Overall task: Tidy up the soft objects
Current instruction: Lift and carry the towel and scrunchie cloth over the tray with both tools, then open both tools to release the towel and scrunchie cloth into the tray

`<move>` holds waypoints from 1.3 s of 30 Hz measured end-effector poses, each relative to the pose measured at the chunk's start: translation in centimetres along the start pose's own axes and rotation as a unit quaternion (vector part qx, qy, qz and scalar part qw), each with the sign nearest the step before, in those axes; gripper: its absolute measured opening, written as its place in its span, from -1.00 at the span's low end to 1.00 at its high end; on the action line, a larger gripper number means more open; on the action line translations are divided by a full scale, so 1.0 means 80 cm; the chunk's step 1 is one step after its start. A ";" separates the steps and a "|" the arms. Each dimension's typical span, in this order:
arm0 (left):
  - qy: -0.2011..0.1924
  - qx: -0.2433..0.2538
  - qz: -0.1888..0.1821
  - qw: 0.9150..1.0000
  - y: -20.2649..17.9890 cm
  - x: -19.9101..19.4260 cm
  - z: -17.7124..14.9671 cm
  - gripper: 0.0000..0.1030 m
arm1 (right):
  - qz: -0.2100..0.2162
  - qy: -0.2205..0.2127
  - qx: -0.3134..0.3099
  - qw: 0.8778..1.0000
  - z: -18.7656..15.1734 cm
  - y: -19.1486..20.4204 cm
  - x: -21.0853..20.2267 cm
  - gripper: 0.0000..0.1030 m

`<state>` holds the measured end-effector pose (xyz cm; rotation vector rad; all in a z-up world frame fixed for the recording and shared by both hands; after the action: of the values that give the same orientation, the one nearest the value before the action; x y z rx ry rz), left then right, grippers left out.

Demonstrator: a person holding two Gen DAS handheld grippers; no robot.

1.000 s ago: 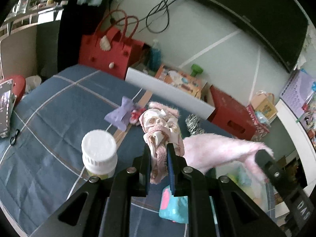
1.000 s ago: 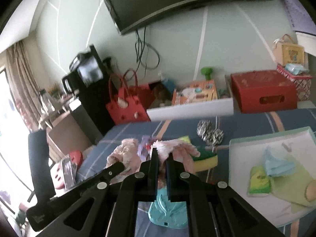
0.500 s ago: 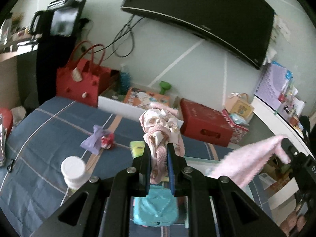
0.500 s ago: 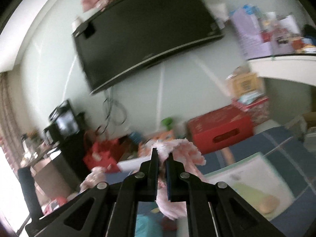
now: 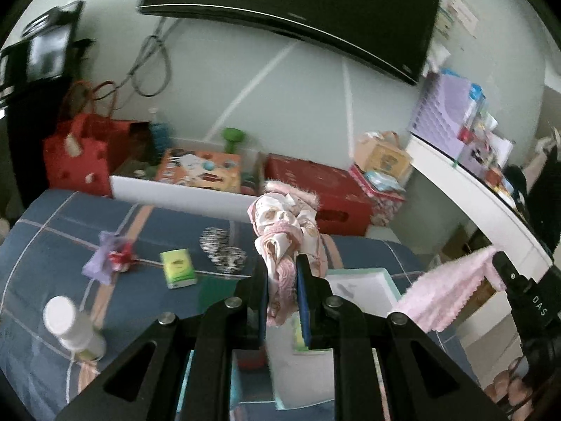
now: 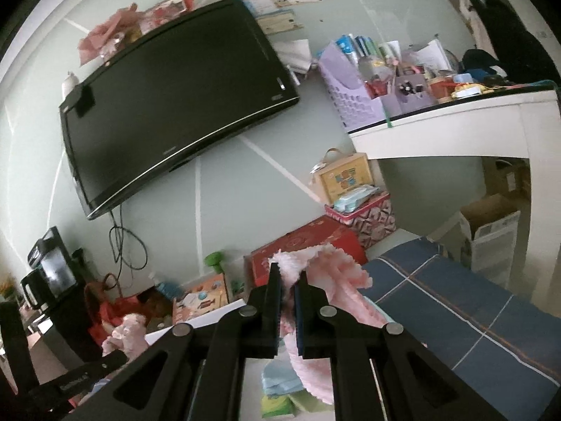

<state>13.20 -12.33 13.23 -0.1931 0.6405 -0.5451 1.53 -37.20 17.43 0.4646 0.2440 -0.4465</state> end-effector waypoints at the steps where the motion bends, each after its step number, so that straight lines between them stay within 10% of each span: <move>1: 0.005 0.006 -0.007 1.000 -0.009 0.009 -0.002 -0.71 | -0.004 0.003 0.003 1.000 0.000 -0.004 0.004 -0.87; 8: 0.052 0.032 -0.030 0.998 -0.047 0.077 -0.022 -0.71 | -0.025 0.035 0.009 0.999 -0.018 -0.019 0.035 -0.87; 18: 0.159 0.026 -0.023 0.987 -0.045 0.176 -0.093 -0.71 | -0.062 0.202 -0.017 0.977 -0.088 -0.032 0.118 -0.86; 33: 0.186 0.017 0.007 0.982 -0.022 0.208 -0.121 -0.67 | -0.109 0.330 -0.045 0.937 -0.162 -0.049 0.168 -0.80; 39: 0.195 0.028 0.016 0.980 -0.030 0.195 -0.109 -0.05 | -0.126 0.339 -0.057 0.931 -0.157 -0.050 0.159 -0.62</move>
<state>17.24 -22.82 -0.88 -0.0213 1.0054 -0.5750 9.25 -38.95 0.90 0.4632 1.0037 -0.5066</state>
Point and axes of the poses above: each gripper's, at about its wrist camera, not at the fingertips, and x roughly the way its jaws point, y to its left, z to its top, the point moved 2 cm from there along x, roughly the way its jaws point, and after that the axes turned 5 degrees about -z, right-handed, at the moved point
